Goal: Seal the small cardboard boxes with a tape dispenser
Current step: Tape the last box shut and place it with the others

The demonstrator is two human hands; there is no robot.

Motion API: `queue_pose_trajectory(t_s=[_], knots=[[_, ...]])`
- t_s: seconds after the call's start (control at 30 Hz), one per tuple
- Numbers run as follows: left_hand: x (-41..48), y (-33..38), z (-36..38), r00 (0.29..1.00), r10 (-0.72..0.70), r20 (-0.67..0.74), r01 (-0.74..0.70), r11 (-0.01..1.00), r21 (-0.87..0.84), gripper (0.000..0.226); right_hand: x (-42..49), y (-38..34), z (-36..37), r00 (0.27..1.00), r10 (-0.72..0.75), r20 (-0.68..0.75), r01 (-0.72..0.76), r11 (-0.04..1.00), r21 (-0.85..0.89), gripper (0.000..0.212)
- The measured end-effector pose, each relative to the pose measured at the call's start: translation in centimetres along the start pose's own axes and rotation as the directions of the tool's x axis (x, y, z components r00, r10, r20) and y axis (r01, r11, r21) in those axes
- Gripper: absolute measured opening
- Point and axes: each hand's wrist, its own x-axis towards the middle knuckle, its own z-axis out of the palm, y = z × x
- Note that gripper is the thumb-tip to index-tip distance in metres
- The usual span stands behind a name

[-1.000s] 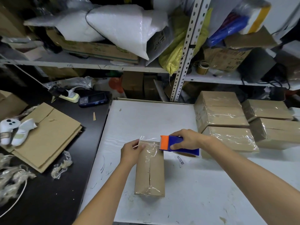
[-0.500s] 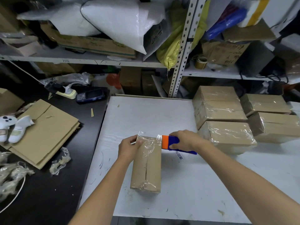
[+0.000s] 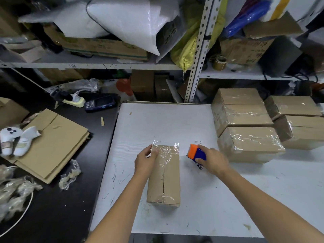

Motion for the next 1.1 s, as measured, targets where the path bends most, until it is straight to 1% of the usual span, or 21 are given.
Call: queue_pose_trajectory(t_s=[0.07, 0.13, 0.17, 0.23, 0.3, 0.37, 0.43, 0.47, 0.5, 0.53, 0.6, 0.67, 0.7, 0.77, 0.83, 0.9, 1.0, 1.07, 1.1], knots=[[-0.3, -0.2, 0.4, 1.0, 0.0, 0.008, 0.0, 1.0, -0.019, 0.037, -0.3, 0.7, 1.1, 1.0, 0.007, -0.015, -0.008, 0.996, -0.083, 0.058], [-0.5, -0.3, 0.8, 1.0, 0.004, 0.016, -0.003, 0.999, -0.034, 0.042, -0.6, 0.8, 2.3, 0.999, -0.038, 0.002, 0.038, 0.986, -0.163, 0.06], [-0.5, -0.2, 0.9, 1.0, 0.006, 0.015, -0.005, 0.999, -0.039, 0.042, -0.8, 0.7, 3.0, 0.997, -0.066, 0.041, 0.071, 0.987, -0.143, 0.063], [-0.6, -0.1, 0.9, 1.0, 0.015, 0.006, -0.015, 0.999, -0.029, 0.038, -1.5, 0.5, 4.2, 0.979, -0.115, 0.166, 0.122, 0.992, -0.031, 0.074], [-1.0, 0.2, 0.9, 0.999, 0.043, 0.01, -0.043, 0.999, -0.003, 0.029, -2.5, 0.3, 4.6, 0.965, -0.147, 0.218, 0.139, 0.989, 0.054, 0.082], [-1.7, 0.6, 0.7, 0.998, 0.062, 0.018, -0.062, 0.998, -0.002, 0.018, -3.0, 0.3, 4.0, 0.974, -0.148, 0.171, 0.139, 0.988, 0.061, 0.076], [-2.7, 1.5, 0.4, 0.997, 0.082, 0.013, -0.082, 0.996, -0.016, 0.022, -3.2, -0.2, 1.9, 0.993, -0.099, 0.063, 0.099, 0.995, 0.008, 0.066], [-3.2, 2.0, 0.2, 0.996, 0.089, 0.006, -0.089, 0.995, -0.038, 0.019, -3.3, -0.7, 0.6, 0.995, -0.095, 0.004, 0.095, 0.995, 0.039, 0.061], [-3.7, 2.7, 0.0, 0.995, 0.099, -0.004, -0.099, 0.993, -0.068, 0.018, -3.5, -1.4, -1.0, 0.993, -0.113, -0.044, 0.117, 0.985, 0.125, 0.058], [-4.1, 3.5, -0.1, 0.994, 0.11, -0.015, -0.111, 0.99, -0.09, 0.022, -3.7, -2.4, -2.5, 0.989, -0.137, -0.059, 0.148, 0.954, 0.259, 0.056], [-5.1, 5.7, -0.3, 0.987, 0.162, -0.021, -0.163, 0.98, -0.111, 0.02, -4.6, -5.0, -5.6, 0.979, -0.201, -0.038, 0.19, 0.83, 0.525, 0.057], [-6.3, 8.0, -0.4, 0.975, 0.221, -0.025, -0.223, 0.968, -0.117, 0.023, -5.9, -7.5, -8.1, 0.964, -0.262, -0.041, 0.22, 0.702, 0.677, 0.069], [-6.9, 9.0, -0.4, 0.97, 0.241, -0.03, -0.243, 0.962, -0.125, 0.031, -6.5, -8.4, -9.0, 0.956, -0.282, -0.082, 0.255, 0.658, 0.709, 0.072], [-7.8, 10.8, -0.8, 0.96, 0.279, -0.039, -0.281, 0.948, -0.148, 0.038, -7.1, -9.4, -10.9, 0.938, -0.297, -0.177, 0.331, 0.622, 0.71, 0.069], [-8.9, 12.4, -1.4, 0.95, 0.308, -0.048, -0.312, 0.937, -0.156, 0.033, -7.6, -9.6, -12.9, 0.925, -0.313, -0.215, 0.369, 0.61, 0.701, 0.06], [-9.9, 14.0, -2.0, 0.934, 0.354, -0.038, -0.356, 0.921, -0.16, 0.027, -8.3, -9.5, -14.8, 0.917, -0.33, -0.225, 0.387, 0.594, 0.705, 0.049], [-11.1, 16.6, -2.5, 0.919, 0.395, 0.021, -0.384, 0.903, -0.191, 0.035, -9.1, -9.5, -17.0, 0.902, -0.342, -0.264, 0.42, 0.549, 0.722, 0.039], [-11.8, 17.9, -2.6, 0.918, 0.391, 0.062, -0.374, 0.908, -0.187, 0.042, -9.7, -9.4, -18.0, 0.893, -0.353, -0.28, 0.436, 0.52, 0.735, 0.038], [-12.0, 18.3, -2.6, 0.918, 0.389, 0.071, -0.372, 0.91, -0.182, 0.049, -10.1, -9.4, -18.3, 0.888, -0.362, -0.283, 0.443, 0.508, 0.739, 0.039]])
